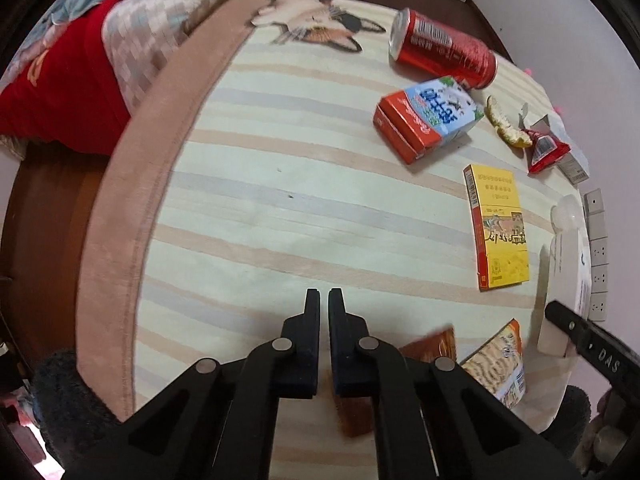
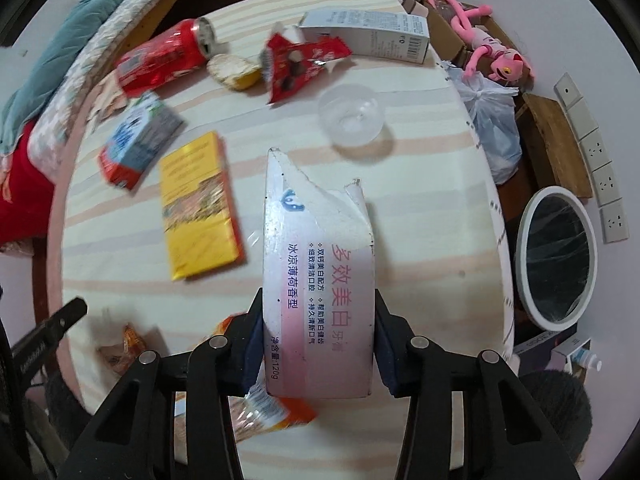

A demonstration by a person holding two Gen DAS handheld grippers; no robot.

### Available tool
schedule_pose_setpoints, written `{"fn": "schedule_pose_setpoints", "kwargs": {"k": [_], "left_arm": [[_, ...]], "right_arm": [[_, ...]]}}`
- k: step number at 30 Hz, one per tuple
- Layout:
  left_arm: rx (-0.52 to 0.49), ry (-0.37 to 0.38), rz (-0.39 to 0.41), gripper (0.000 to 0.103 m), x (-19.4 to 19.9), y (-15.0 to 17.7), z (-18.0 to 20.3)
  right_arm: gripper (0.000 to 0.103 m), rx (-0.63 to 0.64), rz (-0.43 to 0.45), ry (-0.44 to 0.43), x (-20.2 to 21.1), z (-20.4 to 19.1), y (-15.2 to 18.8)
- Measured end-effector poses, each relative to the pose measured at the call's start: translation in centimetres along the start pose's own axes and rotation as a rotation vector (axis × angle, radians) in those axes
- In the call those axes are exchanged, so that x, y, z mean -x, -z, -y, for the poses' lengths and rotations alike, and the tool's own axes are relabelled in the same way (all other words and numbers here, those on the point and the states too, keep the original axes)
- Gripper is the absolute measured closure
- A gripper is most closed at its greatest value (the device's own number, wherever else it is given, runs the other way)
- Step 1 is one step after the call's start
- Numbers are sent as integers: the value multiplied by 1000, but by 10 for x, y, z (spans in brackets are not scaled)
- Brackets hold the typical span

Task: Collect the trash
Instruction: 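Grasp the brown snack wrapper with the left gripper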

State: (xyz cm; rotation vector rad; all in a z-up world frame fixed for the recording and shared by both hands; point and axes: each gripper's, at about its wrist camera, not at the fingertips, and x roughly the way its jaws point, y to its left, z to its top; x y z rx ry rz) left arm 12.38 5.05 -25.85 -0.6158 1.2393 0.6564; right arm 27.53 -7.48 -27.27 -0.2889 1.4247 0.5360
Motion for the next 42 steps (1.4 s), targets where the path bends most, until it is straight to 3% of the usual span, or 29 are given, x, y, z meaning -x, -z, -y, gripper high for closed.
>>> {"fn": "schedule_pose_setpoints", "kwargs": {"k": [4,7,10,13,15,16,17,19,24,29,30,31,37,42], "left_arm": [[6,-4,40,101,25,6,-10],[-3,50,78,100,31,13,-25],[-47,121,32,99,4,13,-39],[-78,140,-26,98,-9,20,-38],[-55,156,-25,88,-6,25,-43],[-51,159,-13,66,-4,27,-43],[-50,159,0,36,-1,27,-44],[-66,182,37,30,6,30,-40],[-213,126,33,30,4,46,-12],[-287,115,-39,32,-24,56,11],[-294,103,-42,38,-30,57,14],[-295,86,-37,57,-32,58,14],[-249,11,17,97,-23,53,-2],[-216,-118,83,98,0,47,-21]], "right_arm": [[55,16,36,-18,17,-10,20],[55,15,45,-17,22,-9,28],[55,-8,31,-24,19,2,34],[55,-28,15,-26,15,19,37],[55,-41,14,-28,15,26,41],[55,-47,13,-29,15,29,44],[55,-52,12,-30,15,32,44],[55,-61,8,-27,14,37,46],[55,-69,2,-25,12,42,50],[55,-65,-5,-10,8,40,50],[55,-63,-6,-7,7,40,50],[55,-59,-7,-4,6,39,50],[55,-43,11,1,11,34,51],[55,-26,51,-6,27,26,49]]}}
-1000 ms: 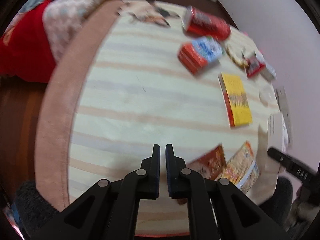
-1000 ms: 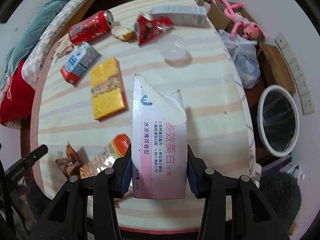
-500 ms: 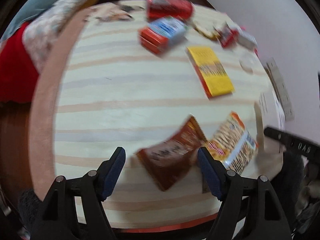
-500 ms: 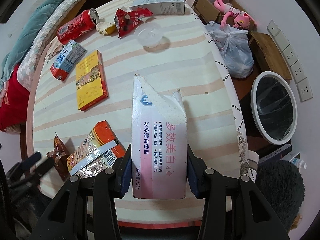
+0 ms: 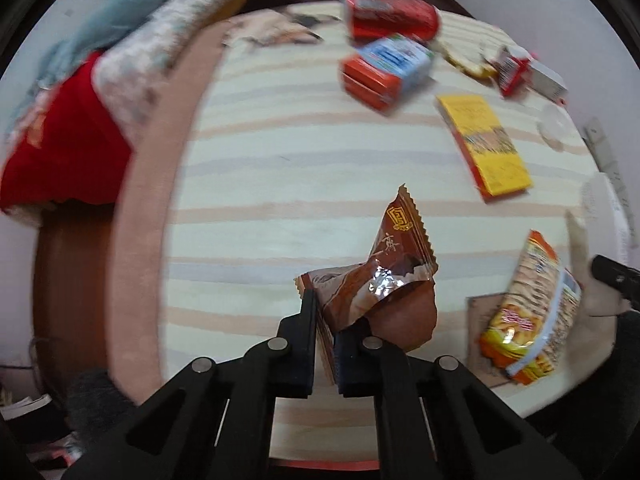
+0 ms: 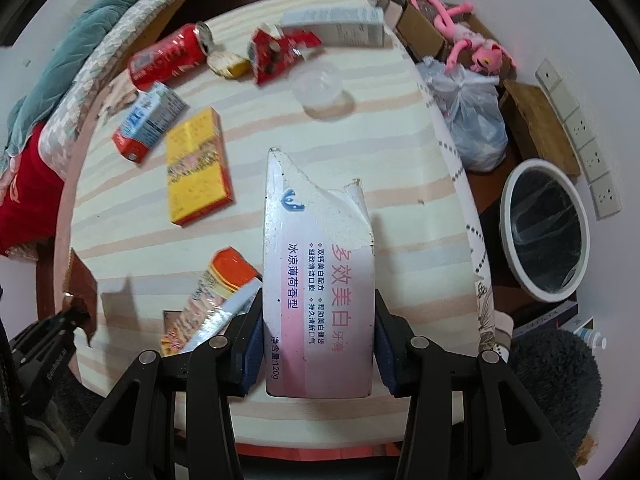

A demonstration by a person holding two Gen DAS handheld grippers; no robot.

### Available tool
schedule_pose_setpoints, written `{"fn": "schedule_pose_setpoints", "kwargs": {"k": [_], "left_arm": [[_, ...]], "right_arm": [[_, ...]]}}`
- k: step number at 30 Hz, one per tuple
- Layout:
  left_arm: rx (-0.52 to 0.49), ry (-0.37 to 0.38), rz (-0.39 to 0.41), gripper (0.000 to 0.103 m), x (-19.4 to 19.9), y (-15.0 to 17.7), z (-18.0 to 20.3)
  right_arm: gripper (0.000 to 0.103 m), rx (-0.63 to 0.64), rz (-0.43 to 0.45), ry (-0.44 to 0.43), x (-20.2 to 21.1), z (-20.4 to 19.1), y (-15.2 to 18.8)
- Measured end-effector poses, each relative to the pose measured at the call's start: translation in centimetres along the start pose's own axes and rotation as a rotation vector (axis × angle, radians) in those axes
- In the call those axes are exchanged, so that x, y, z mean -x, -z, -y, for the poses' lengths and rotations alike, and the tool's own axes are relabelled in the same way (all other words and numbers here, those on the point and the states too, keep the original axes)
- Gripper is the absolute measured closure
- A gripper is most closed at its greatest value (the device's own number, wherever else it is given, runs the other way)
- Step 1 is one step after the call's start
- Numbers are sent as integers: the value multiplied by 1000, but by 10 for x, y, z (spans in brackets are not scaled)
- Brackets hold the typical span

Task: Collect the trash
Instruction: 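Grasp the brown snack wrapper with the left gripper, then carry the toothpaste box and brown wrapper to the white bin and release both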

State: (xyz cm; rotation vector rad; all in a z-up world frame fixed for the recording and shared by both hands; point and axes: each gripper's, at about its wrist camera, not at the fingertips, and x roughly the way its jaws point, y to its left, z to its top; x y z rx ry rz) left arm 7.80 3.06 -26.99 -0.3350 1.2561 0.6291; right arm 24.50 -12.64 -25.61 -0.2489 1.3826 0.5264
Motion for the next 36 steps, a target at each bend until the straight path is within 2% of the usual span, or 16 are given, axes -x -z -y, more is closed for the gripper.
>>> {"fn": "schedule_pose_setpoints", "kwargs": {"k": [5,8,13,17,20,26,31,36], "left_arm": [[20,-68,77,98,31,-7,-11],[15,-80,146,98,59,-13,-8],[-22,-55,244,98,101,-35,15],[-79,-8,299,98,129,-54,55],[-146,53,319,98,139,-77,101],[-329,185,292,98,131,-109,233],[-490,267,188,98,94,-116,348],[-649,293,40,98,37,-102,450]], "right_arm": [[55,30,55,-24,27,-14,-5],[55,39,88,-58,46,-19,-9],[55,21,123,-123,76,-8,-14],[55,-44,158,-158,100,30,-14],[55,-123,187,-149,118,82,-16],[55,-289,220,-65,127,194,-14],[54,-428,171,-5,97,295,-7],[55,-536,87,20,47,373,4]]}}
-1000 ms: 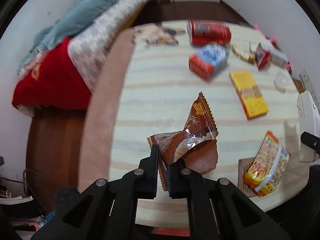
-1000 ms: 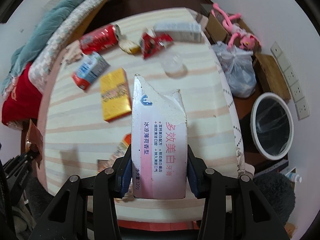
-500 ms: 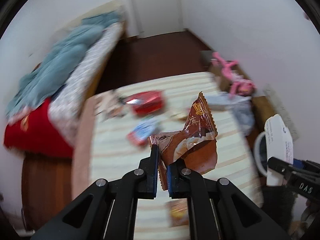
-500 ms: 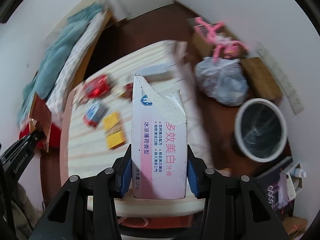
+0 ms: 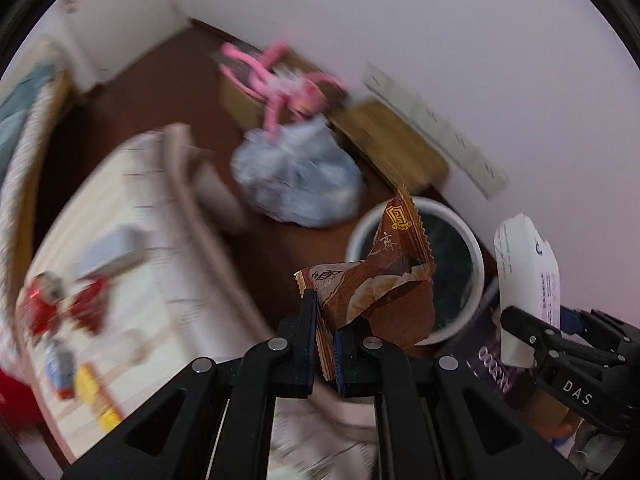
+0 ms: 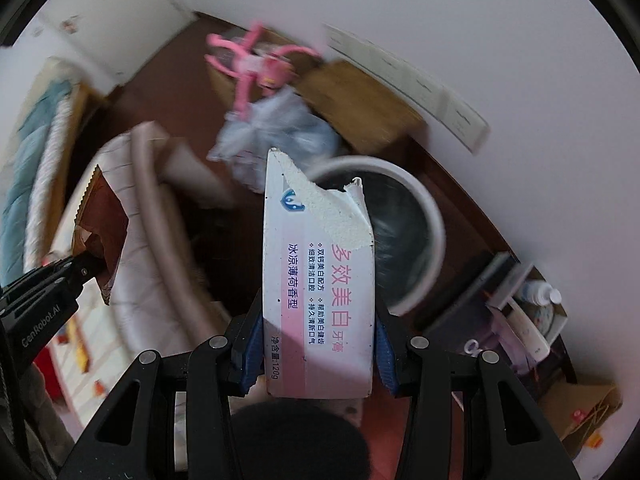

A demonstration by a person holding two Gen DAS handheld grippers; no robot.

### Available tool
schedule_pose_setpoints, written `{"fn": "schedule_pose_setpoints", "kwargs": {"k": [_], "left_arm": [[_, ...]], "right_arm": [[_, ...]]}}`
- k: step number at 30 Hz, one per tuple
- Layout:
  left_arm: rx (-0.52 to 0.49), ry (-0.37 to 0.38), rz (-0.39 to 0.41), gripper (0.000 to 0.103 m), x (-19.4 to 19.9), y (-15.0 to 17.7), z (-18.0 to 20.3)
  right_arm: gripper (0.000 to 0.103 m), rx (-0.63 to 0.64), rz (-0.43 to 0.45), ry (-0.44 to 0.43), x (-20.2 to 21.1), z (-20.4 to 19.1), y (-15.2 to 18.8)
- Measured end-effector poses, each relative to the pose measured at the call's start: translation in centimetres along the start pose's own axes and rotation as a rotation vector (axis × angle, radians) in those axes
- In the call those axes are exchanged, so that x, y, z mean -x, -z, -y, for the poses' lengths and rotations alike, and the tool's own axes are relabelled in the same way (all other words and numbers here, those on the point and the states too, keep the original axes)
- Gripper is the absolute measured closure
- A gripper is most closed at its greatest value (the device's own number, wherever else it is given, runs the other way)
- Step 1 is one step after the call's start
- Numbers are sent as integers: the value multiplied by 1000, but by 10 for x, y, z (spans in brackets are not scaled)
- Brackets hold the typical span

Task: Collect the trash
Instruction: 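Carry the toothpaste box and brown wrapper to the white bin and release both, then move both tools back over the table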

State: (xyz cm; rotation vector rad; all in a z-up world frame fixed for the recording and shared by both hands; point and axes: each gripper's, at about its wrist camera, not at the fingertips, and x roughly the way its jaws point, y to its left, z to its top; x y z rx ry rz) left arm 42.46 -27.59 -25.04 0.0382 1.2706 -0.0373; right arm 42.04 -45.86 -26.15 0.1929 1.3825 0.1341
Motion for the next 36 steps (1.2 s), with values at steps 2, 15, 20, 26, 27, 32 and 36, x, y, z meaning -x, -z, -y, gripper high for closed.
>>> {"fn": "schedule_pose_setpoints", "kwargs": {"k": [2,15,20,26,27,32,36], "left_arm": [[-41,23,-65,98,-31,-12,21],[-117,117,-330,88,-141,-44,72],[-77,102,-293,9,-135,-44,65],[-81,47,-255,6,-128,-37,60],[-78,37,-244,6,-123,-35,59],[-83,14,-190,5,-101,-30,55],[-86,4,-140,5,-74,-27,55]], "right_arm": [[54,-45,-48,2,-26,27,-8],[53,-143,-235,-38,-137,96,-33],[25,-159,-222,-12,-138,100,-38],[0,-135,-180,67,-119,97,-34],[0,-128,-169,88,-113,96,-33],[0,-97,-105,146,-82,90,-26],[0,-80,-55,164,-53,83,-21]]}}
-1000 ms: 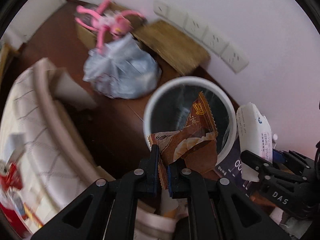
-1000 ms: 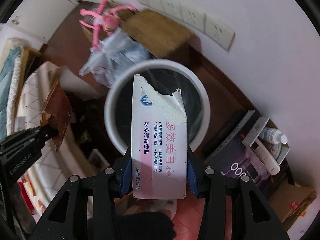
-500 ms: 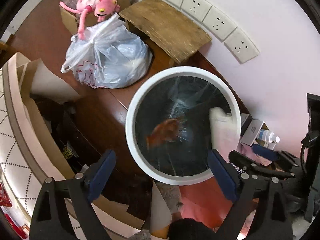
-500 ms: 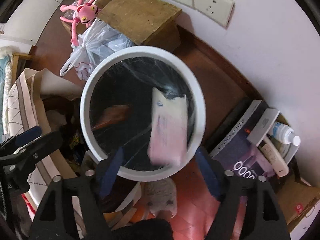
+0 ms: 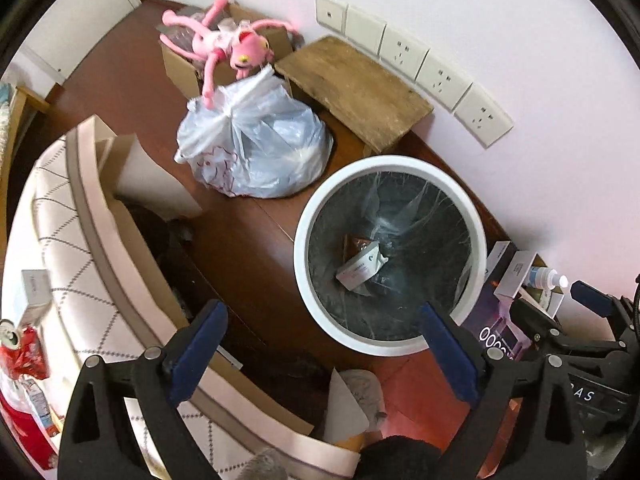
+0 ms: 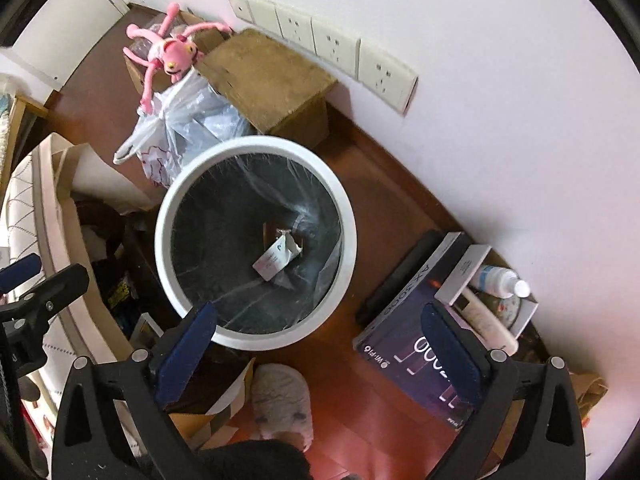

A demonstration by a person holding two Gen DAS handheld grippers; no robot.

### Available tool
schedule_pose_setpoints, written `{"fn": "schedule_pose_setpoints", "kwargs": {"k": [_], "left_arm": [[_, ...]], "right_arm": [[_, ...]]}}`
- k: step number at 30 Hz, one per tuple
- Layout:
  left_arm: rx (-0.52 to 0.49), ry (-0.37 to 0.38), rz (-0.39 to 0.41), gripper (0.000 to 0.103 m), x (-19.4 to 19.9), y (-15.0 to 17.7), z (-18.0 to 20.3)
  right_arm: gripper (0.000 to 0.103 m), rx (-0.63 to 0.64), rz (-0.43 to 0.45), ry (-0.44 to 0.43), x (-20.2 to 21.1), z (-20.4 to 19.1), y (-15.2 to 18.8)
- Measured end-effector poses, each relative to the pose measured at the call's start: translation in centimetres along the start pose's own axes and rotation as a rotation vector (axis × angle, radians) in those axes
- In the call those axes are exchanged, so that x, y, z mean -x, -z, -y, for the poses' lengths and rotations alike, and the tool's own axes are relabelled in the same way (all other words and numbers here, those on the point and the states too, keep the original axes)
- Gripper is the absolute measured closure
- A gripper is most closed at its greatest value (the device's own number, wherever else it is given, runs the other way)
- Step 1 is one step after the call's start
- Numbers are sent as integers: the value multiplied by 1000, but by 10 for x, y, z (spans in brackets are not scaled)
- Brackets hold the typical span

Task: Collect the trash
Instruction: 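Move both tools back over the table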

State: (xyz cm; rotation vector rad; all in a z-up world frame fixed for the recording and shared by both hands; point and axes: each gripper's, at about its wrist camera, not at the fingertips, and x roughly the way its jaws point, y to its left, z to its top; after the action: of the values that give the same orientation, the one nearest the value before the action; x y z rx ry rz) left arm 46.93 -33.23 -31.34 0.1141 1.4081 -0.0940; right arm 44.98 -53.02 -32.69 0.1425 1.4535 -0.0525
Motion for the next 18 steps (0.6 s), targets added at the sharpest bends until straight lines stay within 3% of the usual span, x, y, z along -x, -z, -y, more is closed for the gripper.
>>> {"fn": "schedule_pose_setpoints", "kwargs": {"k": [18], "left_arm": [[51,46,217,4,129,52,-5]], "right_arm": [[0,3,210,-74,152,-16,53]]}}
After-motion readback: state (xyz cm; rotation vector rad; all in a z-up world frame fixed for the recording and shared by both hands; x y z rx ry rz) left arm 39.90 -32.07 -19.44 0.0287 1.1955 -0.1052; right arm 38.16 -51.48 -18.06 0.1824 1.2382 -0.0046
